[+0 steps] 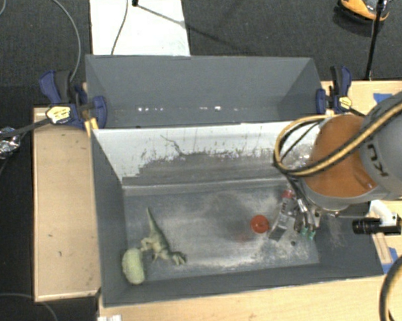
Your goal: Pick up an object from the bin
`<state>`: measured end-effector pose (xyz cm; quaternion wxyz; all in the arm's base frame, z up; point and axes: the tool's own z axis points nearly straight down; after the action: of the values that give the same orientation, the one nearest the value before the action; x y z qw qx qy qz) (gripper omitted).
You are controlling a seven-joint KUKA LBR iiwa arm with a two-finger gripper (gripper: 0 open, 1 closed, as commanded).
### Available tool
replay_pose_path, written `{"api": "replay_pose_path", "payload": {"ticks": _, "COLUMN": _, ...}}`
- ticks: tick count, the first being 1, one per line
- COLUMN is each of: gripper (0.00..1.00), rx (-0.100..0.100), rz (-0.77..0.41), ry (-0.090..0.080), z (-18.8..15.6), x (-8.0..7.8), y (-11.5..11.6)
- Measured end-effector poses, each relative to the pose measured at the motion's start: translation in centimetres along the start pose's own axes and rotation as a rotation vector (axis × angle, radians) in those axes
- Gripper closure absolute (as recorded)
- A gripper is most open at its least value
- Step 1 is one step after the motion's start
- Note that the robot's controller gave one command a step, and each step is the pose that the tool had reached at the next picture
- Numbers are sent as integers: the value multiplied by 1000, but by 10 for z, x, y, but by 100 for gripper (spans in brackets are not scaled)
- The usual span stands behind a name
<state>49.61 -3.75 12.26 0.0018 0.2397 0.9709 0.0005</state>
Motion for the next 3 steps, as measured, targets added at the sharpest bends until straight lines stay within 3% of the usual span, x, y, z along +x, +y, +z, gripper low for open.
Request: {"api": "replay_pose_path", "payload": {"ticks": 3, "gripper": 100, "rx": -3, "rz": -5, "ry": -8, "z": -37, "x": -2, "y": 1}}
